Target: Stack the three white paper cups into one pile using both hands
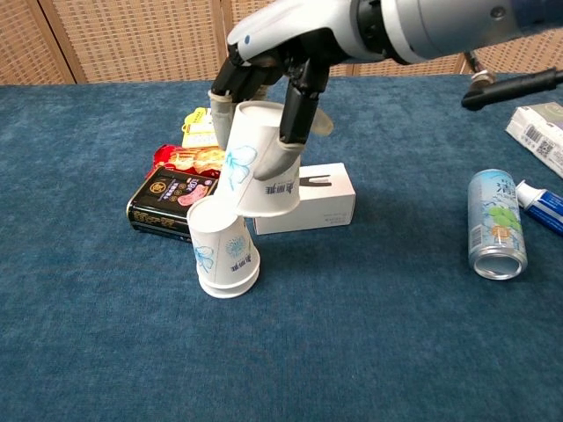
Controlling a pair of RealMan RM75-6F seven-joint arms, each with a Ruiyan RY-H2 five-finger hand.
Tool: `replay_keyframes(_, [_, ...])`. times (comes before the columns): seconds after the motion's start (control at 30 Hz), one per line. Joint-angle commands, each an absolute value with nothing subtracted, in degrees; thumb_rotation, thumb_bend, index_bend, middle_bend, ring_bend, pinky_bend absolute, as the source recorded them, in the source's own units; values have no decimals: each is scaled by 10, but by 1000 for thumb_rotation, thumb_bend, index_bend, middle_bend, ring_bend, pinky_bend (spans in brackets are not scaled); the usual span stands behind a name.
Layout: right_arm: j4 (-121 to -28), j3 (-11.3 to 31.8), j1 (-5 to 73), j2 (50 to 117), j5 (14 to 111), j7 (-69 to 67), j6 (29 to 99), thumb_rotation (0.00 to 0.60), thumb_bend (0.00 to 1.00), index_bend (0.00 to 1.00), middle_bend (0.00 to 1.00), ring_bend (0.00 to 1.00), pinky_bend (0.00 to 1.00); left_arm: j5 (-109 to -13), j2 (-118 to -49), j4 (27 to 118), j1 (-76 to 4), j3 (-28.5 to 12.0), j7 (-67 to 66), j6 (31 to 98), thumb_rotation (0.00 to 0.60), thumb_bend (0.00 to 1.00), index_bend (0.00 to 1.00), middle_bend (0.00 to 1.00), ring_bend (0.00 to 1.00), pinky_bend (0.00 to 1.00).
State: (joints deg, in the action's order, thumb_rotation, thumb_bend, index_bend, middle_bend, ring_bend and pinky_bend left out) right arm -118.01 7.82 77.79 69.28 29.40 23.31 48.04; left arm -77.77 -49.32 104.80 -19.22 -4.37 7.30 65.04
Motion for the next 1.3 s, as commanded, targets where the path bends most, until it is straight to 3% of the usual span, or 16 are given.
replay_keyframes(0.03, [-1181, 80, 784, 701, 286, 240, 487, 600, 284, 373, 390, 237, 696, -780, -493, 1047, -190, -43, 75, 654, 600, 478, 0, 0, 0, 151])
replay_keyframes(1.3, [-1127, 84, 839, 798, 229, 319, 519, 600, 276, 325, 371, 216, 667, -798, -495, 1018, -172, -34, 121, 664, 600, 478, 0, 0, 0, 151])
